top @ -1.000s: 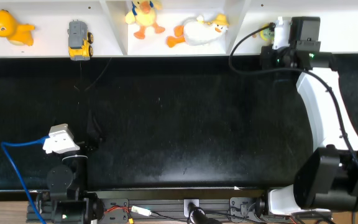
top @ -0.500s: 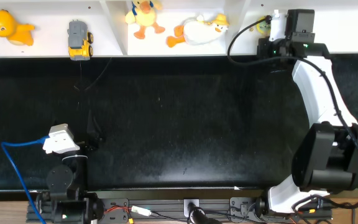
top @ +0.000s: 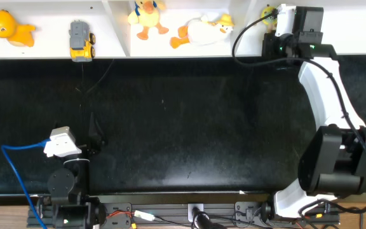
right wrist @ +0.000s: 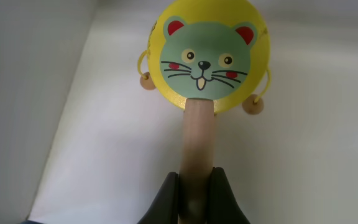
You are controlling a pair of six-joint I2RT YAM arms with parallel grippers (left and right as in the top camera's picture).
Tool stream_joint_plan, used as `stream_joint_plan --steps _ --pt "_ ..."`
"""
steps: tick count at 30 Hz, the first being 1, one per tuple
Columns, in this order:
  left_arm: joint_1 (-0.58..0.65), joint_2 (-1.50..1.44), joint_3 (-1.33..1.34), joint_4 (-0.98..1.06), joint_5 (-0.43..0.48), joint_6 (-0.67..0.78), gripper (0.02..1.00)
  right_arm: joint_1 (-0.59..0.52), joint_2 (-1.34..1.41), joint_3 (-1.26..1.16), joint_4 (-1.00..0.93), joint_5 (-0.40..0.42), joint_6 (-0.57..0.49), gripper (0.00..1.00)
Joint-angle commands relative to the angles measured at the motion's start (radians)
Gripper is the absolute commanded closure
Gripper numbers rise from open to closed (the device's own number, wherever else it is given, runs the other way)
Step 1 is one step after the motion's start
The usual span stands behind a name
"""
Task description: Store Toys
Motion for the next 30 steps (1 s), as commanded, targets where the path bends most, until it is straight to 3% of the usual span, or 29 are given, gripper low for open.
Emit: stream_joint_plan --steps 1,15,21,25,30 --pt "0.008 -0.010 -0.009 0.005 -0.004 -0.011 0.020 0.018 0.002 0.027 0.029 -0.021 0.004 0.952" --pt "0.008 -0.010 -0.009 0.005 -0.004 -0.011 0.020 0.026 0.024 0.027 0.062 -0.024 0.036 0.941" --pt "0.008 -0.010 -0.009 0.005 -0.004 -0.011 0.020 0.026 0.024 0.027 0.064 -0.024 0.036 0.741" --pt "0.008 -0.010 -0.009 0.005 -0.004 -0.011 0.023 0.026 0.024 0.027 0.064 -0.024 0.036 0.713" --pt "0.008 -0.010 -0.009 0.005 -0.004 -0.011 0.020 0.025 0.011 0.027 0.047 -0.024 0.078 0.540"
